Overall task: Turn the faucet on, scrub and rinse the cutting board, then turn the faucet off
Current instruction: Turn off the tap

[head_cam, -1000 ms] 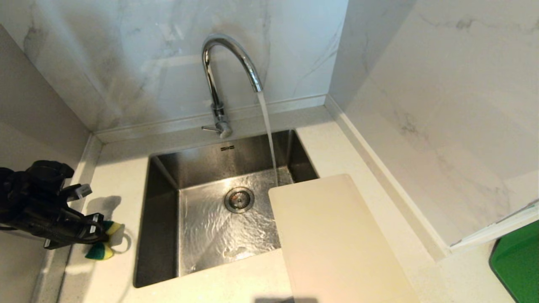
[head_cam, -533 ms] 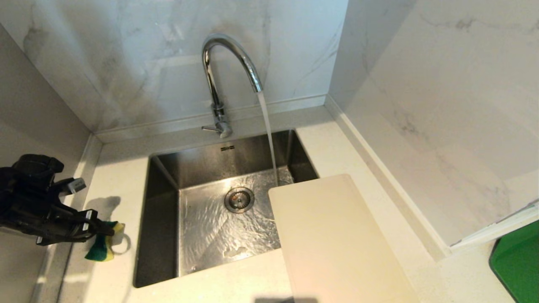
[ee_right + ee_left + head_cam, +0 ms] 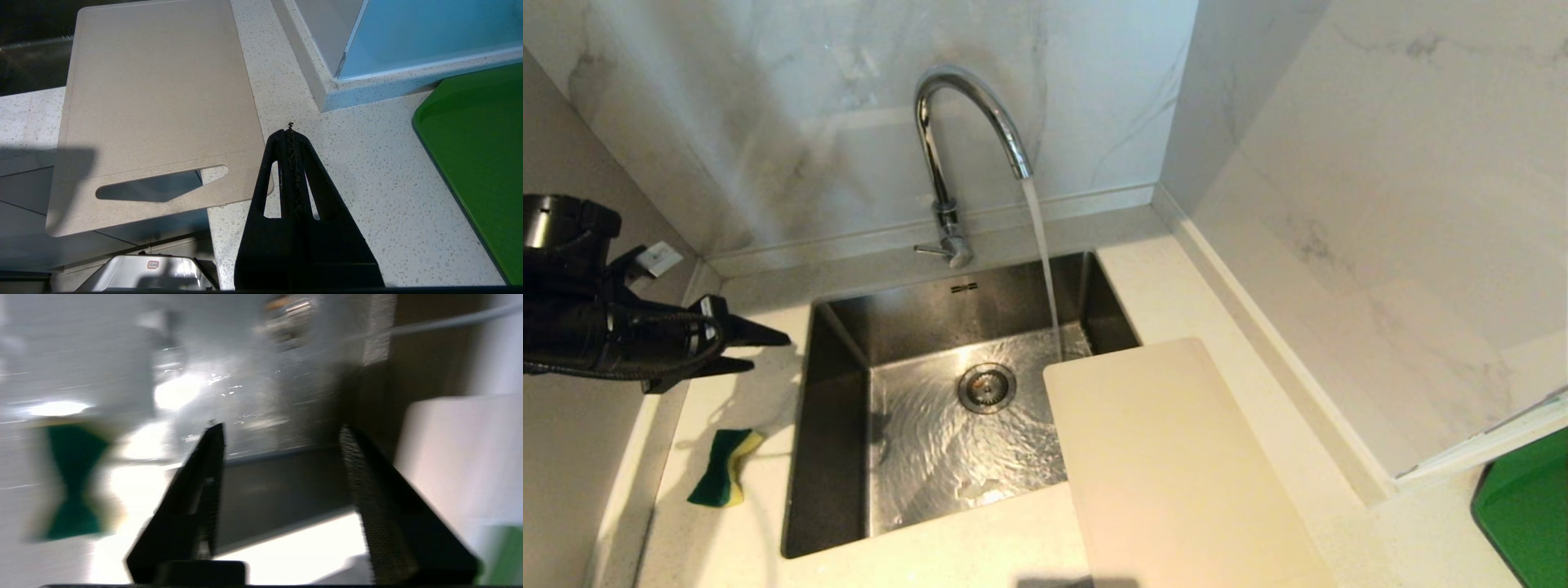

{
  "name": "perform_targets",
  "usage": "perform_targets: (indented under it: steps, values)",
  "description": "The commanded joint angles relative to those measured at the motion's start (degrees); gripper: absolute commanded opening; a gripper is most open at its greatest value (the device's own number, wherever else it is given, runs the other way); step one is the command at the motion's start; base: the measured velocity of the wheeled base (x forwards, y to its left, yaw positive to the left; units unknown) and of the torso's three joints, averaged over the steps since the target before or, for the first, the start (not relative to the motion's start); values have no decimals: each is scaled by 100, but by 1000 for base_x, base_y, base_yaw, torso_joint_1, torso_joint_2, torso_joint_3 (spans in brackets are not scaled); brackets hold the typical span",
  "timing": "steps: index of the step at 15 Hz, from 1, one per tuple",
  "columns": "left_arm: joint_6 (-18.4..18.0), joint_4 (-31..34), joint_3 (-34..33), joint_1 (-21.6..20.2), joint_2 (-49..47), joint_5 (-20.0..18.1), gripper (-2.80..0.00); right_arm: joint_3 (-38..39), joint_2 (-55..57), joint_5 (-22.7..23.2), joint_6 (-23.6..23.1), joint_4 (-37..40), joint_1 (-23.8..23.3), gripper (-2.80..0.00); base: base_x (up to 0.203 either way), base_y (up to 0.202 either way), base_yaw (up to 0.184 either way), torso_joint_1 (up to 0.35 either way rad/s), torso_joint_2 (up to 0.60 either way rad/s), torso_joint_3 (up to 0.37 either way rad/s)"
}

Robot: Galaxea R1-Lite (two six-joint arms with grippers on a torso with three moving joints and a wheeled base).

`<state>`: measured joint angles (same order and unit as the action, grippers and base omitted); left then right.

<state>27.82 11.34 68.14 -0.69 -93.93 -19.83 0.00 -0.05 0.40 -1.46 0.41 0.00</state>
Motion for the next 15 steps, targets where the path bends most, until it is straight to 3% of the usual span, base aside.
perform_targets:
  steps: [1,3,5,6,7,11,13,15]
  values:
    - [1382,-43,562,289,101,-490,-280,9,5,4,-4,2,0,-280,0,0,0,0,0,0]
    - [2366,-778,718,452,-38,-954,-280,8,5,4,-4,-6,0,-280,0,0,0,0,0,0]
    - [3194,-2020,659,651,-324,-1032,-280,5,5,4,-13,-12,0,-280,0,0,0,0,0,0]
    - [3429,-2473,628,711,-482,-1041,-280,9,5,4,-13,-15,0,-280,0,0,0,0,0,0]
    - [3568,-2976,539,757,-634,-1055,-280,1,5,4,-13,-15,0,-280,0,0,0,0,0,0]
    - [3572,-5145,-19,1027,-1207,-1145,-280,0,5,4,-13,-15,0,-280,0,0,0,0,0,0]
    - [3526,-5973,-137,1104,-1557,-1358,-280,0,5,9,-13,-15,0,-280,0,0,0,0,0,0]
    - [3339,-6384,-143,1259,-1752,-1625,-280,0,5,4,-13,-15,0,-280,0,0,0,0,0,0]
